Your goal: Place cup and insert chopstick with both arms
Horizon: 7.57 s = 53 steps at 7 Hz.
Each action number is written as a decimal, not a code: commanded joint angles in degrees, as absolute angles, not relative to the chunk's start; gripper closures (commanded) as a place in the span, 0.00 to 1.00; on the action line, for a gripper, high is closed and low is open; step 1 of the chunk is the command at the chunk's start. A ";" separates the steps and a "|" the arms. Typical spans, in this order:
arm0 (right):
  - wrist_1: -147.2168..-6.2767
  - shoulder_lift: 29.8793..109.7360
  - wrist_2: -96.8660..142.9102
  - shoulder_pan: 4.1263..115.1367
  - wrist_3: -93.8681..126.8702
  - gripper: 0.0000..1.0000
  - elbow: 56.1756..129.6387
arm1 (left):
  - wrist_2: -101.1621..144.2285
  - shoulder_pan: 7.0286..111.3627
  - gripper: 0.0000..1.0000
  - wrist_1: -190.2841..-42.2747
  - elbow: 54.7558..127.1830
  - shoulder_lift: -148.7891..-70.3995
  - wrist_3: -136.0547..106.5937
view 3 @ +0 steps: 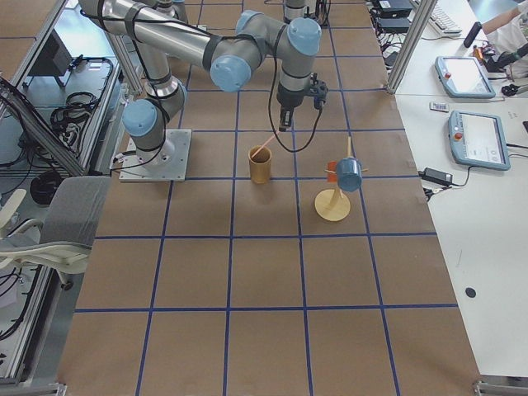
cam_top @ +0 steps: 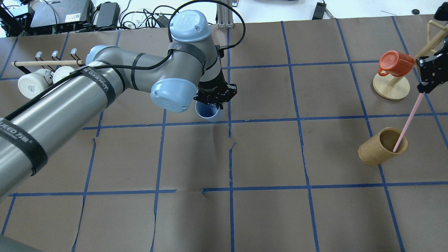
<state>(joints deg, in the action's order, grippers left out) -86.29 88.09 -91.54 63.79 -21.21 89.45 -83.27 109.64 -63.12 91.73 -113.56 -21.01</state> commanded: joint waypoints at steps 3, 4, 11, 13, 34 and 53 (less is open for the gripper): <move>-81.30 88.33 -92.46 71.34 -19.69 1.00 82.45 | -83.32 112.85 0.01 -60.56 91.93 -115.58 -20.39; -81.39 88.07 -92.03 72.76 -16.21 1.00 82.62 | -83.49 112.85 0.00 -60.64 91.93 -115.66 -20.83; -93.72 87.72 -87.71 92.24 8.38 1.00 84.89 | -88.67 106.90 0.00 -84.85 87.18 -98.65 -18.46; -103.94 86.32 -88.06 98.68 14.04 1.00 87.79 | -89.47 102.68 0.00 -90.09 93.13 -91.27 -7.78; -119.79 76.64 -92.55 110.57 29.44 0.81 91.06 | -89.47 91.58 0.00 -88.24 89.21 -88.15 -1.93; -83.99 88.95 -88.07 90.26 -7.39 0.28 81.91 | -89.30 91.49 0.00 -88.15 89.21 -88.07 -1.93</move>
<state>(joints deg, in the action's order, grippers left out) -81.67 89.27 -88.04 90.46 -7.91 81.67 -89.24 91.50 -88.17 89.21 -88.07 -1.93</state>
